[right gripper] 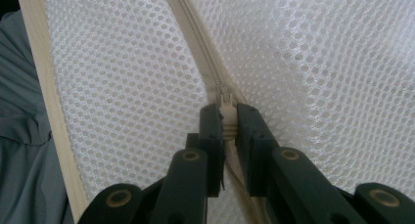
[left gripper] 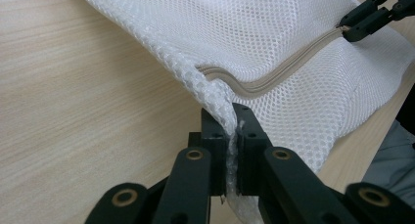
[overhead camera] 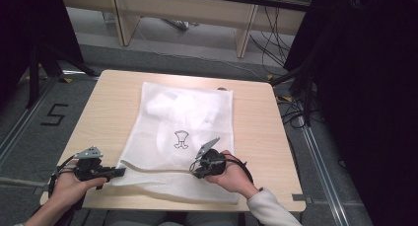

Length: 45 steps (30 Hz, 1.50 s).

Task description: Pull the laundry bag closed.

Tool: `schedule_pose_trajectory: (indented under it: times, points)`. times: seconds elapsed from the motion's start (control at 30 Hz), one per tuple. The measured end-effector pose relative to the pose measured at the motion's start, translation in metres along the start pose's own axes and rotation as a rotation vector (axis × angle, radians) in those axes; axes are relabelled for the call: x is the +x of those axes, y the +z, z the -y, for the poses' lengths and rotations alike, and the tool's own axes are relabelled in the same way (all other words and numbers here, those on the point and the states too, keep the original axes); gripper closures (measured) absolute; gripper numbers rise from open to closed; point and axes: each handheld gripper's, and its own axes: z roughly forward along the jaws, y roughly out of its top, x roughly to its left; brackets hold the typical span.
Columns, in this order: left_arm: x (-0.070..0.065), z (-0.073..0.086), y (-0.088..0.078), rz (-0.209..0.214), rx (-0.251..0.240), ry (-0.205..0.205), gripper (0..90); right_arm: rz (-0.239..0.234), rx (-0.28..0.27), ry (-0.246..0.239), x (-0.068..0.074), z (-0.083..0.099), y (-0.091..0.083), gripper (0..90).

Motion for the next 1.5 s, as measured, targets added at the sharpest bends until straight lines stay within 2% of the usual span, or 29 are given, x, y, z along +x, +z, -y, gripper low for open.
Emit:
schedule_pose_trajectory:
  times: [0.3, 0.4, 0.8, 1.33, 1.47, 1.5]
  points:
    - [0.000, 0.000, 0.000, -0.001, 0.001, 0.000, 84.5, 0.013, -0.001, -0.001, -0.001, 0.003, -0.002, 82.3]
    - [0.000, 0.000, 0.000, -0.001, 0.001, 0.000, 84.5, 0.002, 0.000, 0.003, -0.001, 0.003, -0.003, 82.3]
    - [0.000, 0.000, 0.000, -0.006, 0.003, 0.001, 84.5, 0.024, -0.001, 0.015, -0.005, 0.012, -0.009, 82.3]
    - [0.000, 0.000, 0.000, -0.007, -0.002, -0.003, 84.5, 0.019, 0.001, 0.020, -0.004, 0.014, -0.010, 82.3]
    - [0.000, 0.000, 0.000, -0.008, 0.005, 0.004, 84.5, 0.024, 0.000, 0.025, -0.005, 0.016, -0.011, 82.3]
    - [0.000, 0.000, 0.000, -0.007, 0.005, 0.003, 84.5, 0.026, 0.006, 0.049, -0.004, 0.017, -0.013, 82.3]
